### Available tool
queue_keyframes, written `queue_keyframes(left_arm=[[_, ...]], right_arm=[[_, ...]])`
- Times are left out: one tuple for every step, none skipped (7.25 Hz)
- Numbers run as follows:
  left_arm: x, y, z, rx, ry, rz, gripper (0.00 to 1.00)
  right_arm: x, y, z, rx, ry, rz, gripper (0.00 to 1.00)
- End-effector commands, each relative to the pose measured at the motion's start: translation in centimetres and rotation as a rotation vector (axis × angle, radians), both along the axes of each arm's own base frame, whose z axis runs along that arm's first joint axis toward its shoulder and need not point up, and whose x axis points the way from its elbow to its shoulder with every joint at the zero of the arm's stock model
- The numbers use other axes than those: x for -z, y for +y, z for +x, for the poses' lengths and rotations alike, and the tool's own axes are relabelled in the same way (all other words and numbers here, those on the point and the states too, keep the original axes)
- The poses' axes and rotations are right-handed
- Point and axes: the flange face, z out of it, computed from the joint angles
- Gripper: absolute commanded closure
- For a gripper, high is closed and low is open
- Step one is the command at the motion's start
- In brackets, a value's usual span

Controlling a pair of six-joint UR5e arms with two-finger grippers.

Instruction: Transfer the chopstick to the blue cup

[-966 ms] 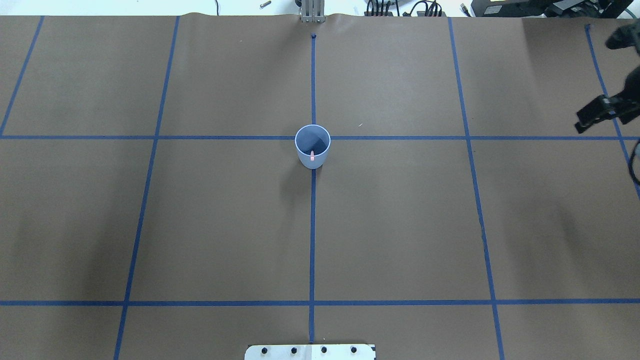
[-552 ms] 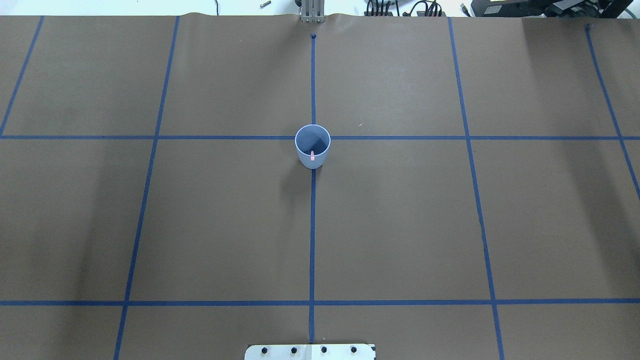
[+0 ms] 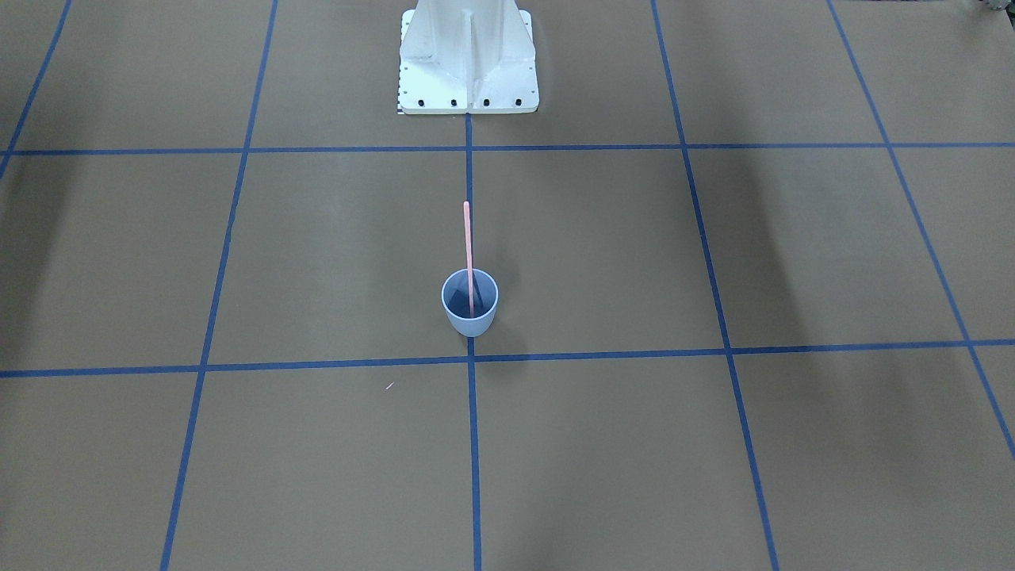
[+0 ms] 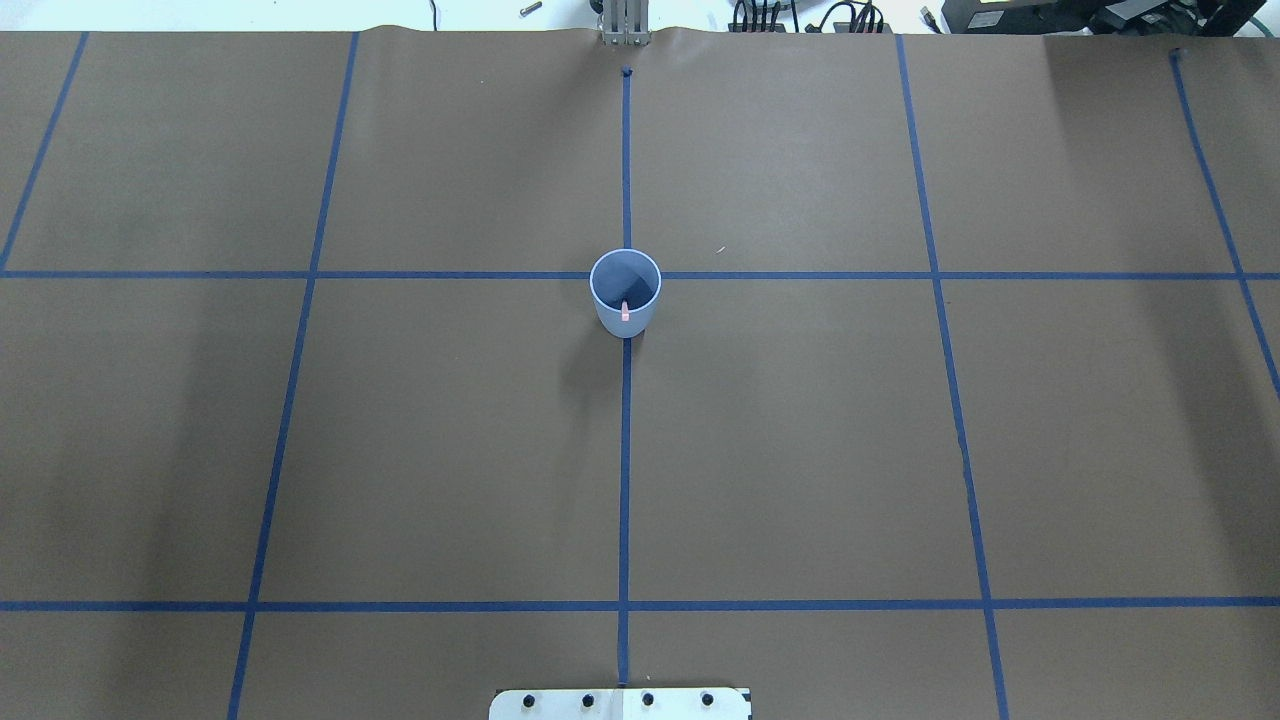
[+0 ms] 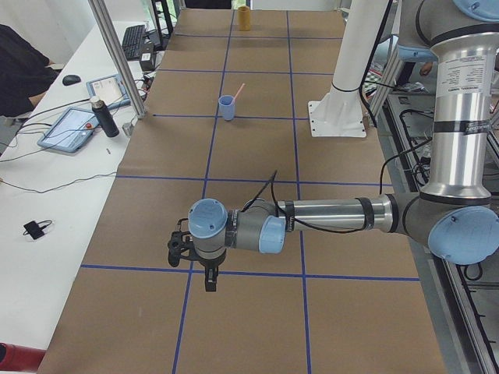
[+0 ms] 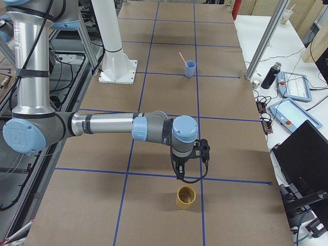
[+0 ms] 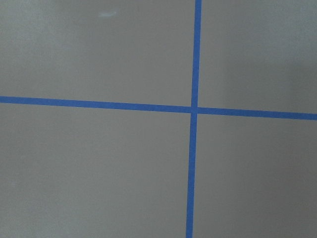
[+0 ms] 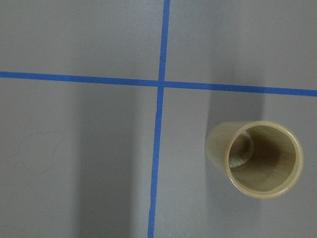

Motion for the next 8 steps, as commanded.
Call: queue_keyframes(left_arm=[[1.2, -1.0, -0.5, 0.012, -0.069, 0.024, 0.02], [2.0, -1.2, -0.5, 0.015, -0.069, 0.034, 0.02], [3.1, -1.3, -0.5, 0.016, -0.068, 0.056, 0.02], [4.0, -1.1, -0.5, 0.017, -0.066, 0.073, 0.02], [4.2, -1.1, -0.5, 0.017, -0.066, 0.076, 0.02], [4.2, -1.1, -0.5, 0.017, -0.066, 0.076, 0.02], [4.3, -1.1, -0.5, 0.017, -0.066, 0.079, 0.02], [4.2, -1.1, -0.5, 0.016, -0.066, 0.079, 0.02]], right_arm=[[-0.1, 0.1, 0.1, 0.001, 0.01, 0.001, 0.0], [-0.1, 0.1, 0.1, 0.001, 0.01, 0.001, 0.0], [-0.1, 0.1, 0.1, 0.0, 0.01, 0.0, 0.0], [0.1, 0.1, 0.1, -0.003, 0.011, 0.0, 0.0], [0.1, 0.1, 0.1, -0.006, 0.011, -0.003, 0.0], [0.1, 0.1, 0.1, -0.007, 0.011, -0.004, 0.0], [0.7, 0.1, 0.1, -0.007, 0.011, 0.008, 0.0], [0.8, 0.1, 0.2, -0.007, 0.019, 0.012, 0.0]])
